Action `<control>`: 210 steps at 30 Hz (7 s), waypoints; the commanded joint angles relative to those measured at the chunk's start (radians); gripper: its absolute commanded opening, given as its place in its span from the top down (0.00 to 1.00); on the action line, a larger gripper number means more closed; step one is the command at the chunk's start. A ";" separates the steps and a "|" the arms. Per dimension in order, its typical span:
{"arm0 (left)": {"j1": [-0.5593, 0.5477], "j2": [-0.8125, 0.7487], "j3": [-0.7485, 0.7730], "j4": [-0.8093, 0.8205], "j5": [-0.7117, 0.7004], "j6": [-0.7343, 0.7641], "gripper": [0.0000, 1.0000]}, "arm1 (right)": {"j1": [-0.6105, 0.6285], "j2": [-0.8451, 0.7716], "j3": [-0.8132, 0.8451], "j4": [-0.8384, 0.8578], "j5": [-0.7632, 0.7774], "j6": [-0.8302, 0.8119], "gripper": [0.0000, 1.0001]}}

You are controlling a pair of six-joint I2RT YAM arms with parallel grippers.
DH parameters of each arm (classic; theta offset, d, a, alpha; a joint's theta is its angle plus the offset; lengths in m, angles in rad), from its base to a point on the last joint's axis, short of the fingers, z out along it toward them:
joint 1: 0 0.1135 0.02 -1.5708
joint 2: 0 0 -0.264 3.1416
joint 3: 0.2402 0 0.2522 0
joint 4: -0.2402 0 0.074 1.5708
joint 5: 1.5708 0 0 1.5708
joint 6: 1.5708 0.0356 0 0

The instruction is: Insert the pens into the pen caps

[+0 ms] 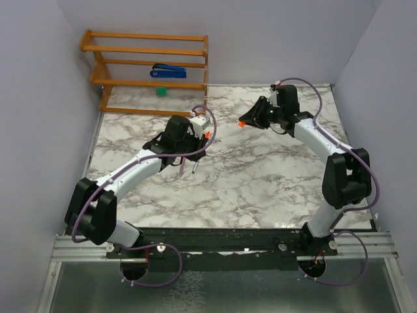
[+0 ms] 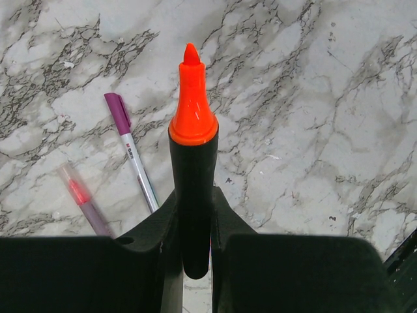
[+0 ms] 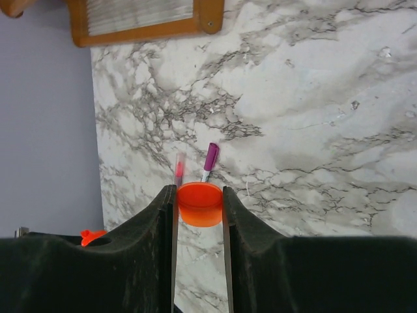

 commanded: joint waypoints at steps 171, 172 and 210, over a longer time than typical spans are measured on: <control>0.126 -0.229 0.035 0.480 -0.115 0.042 1.00 | 0.482 -0.014 -0.255 0.399 -0.335 -0.203 1.00; 0.127 -0.229 0.030 0.492 -0.106 0.038 1.00 | 0.484 -0.013 -0.258 0.400 -0.338 -0.200 1.00; 0.131 -0.249 0.027 0.557 -0.120 0.063 1.00 | 0.515 0.008 -0.254 0.347 -0.353 -0.215 1.00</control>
